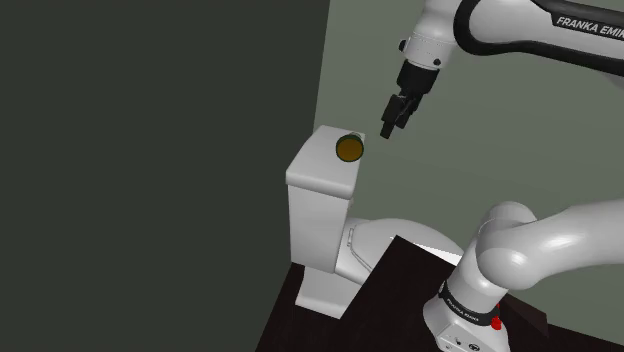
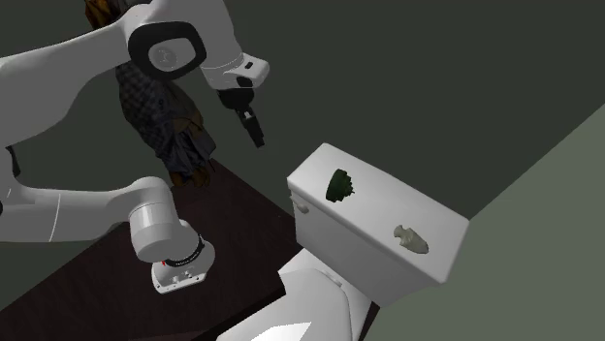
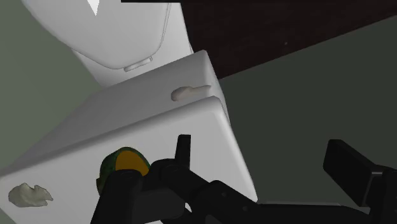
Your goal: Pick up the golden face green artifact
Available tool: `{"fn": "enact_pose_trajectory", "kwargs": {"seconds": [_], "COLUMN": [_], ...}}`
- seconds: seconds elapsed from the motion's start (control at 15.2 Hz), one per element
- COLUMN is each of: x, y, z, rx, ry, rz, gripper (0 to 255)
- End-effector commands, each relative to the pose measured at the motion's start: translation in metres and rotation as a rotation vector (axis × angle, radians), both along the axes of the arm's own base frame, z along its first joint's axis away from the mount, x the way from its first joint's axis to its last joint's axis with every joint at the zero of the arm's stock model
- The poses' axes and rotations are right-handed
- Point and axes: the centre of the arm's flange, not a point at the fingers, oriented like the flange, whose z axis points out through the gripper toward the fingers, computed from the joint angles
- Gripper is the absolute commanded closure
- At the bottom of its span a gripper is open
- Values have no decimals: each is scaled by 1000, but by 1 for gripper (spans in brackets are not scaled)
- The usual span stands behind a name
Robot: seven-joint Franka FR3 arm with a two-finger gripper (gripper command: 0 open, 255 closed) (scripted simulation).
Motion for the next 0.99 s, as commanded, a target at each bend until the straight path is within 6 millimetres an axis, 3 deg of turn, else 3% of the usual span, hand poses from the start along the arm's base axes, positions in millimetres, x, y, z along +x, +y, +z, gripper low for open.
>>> {"fn": "enact_pose_trajectory", "kwargs": {"seconds": [0.0, 0.92], "x": [0, 115], "y": [0, -132], "z": [0, -72], "rx": [0, -11], "ry": [0, 59], "rz": [0, 180], "gripper": [0, 0]}}
